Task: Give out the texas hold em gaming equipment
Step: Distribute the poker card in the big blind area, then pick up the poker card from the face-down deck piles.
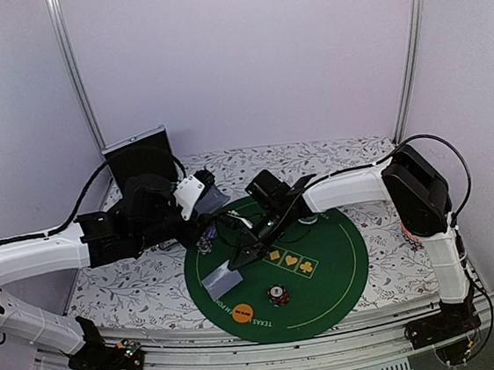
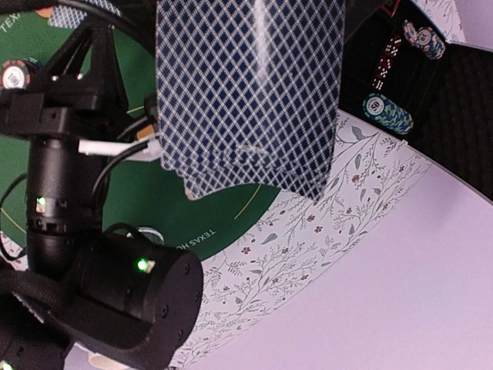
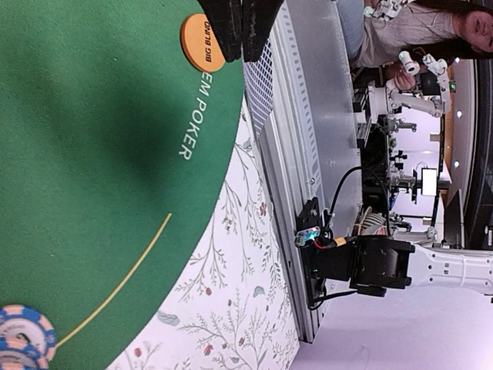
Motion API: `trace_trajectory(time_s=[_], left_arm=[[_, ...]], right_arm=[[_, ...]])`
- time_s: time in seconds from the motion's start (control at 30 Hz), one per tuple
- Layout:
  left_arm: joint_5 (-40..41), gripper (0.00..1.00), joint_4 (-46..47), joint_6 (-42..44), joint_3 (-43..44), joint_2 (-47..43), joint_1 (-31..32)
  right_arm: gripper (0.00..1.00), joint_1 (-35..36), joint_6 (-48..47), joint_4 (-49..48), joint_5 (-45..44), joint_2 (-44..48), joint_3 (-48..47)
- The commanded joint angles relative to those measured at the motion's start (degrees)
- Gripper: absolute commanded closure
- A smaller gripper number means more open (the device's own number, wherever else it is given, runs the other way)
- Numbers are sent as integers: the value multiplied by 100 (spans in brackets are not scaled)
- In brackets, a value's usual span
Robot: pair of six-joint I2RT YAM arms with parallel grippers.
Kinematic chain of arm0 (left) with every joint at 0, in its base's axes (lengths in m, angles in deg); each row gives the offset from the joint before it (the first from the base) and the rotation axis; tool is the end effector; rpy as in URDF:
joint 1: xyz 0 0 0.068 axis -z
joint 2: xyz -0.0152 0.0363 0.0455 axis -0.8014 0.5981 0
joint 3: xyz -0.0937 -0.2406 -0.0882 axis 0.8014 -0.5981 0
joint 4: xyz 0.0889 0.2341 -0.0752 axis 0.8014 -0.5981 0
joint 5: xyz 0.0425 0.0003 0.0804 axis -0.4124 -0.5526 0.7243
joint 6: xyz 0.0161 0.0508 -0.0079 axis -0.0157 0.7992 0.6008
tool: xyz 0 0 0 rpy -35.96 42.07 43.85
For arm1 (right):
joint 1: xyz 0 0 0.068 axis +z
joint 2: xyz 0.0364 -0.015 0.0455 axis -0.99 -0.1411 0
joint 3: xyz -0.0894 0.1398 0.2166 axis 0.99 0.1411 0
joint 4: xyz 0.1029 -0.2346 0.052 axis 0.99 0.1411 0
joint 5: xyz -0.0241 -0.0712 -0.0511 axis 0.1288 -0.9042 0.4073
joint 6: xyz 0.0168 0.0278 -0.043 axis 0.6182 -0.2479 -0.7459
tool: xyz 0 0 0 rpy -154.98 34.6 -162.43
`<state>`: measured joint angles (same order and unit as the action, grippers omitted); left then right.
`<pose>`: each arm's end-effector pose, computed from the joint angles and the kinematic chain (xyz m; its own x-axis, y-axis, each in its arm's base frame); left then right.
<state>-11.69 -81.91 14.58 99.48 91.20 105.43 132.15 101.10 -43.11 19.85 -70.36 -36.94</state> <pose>0.1801 -0.2142 0.2705 -0.2374 0.4833 -0.8426 0.6223 0.7417 0.2501 0.2717 0.3725 0.1576 -0.7249 -0.6060 -0.3275 -0.5401 0.2050 0.8162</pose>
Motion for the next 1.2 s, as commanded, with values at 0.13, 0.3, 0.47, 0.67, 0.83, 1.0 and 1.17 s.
trace_trajectory(time_s=[0.13,0.3,0.47,0.67,0.83,1.0,1.17], left_arm=[[120,51,-195,-3,247,-137,-118],[129,51,-259,2,294,-137,-124],[131,51,-347,3,324,-162,-129],[-40,51,-463,-5,467,-101,-129],[-94,51,-937,-91,874,123,-129],[-274,52,-996,-82,984,206,-108],[-379,54,-723,-88,857,43,-47]], right_arm=[[92,280,114,306,141,-554,-595],[56,234,110,301,-198,-398,-606],[45,-146,114,276,-699,97,-388],[34,-664,42,275,-1243,832,10],[8,-979,-323,357,-1837,1496,71],[1,-1018,-998,315,-2353,2077,-298],[1,-1007,-846,-728,-2060,2478,-97]])
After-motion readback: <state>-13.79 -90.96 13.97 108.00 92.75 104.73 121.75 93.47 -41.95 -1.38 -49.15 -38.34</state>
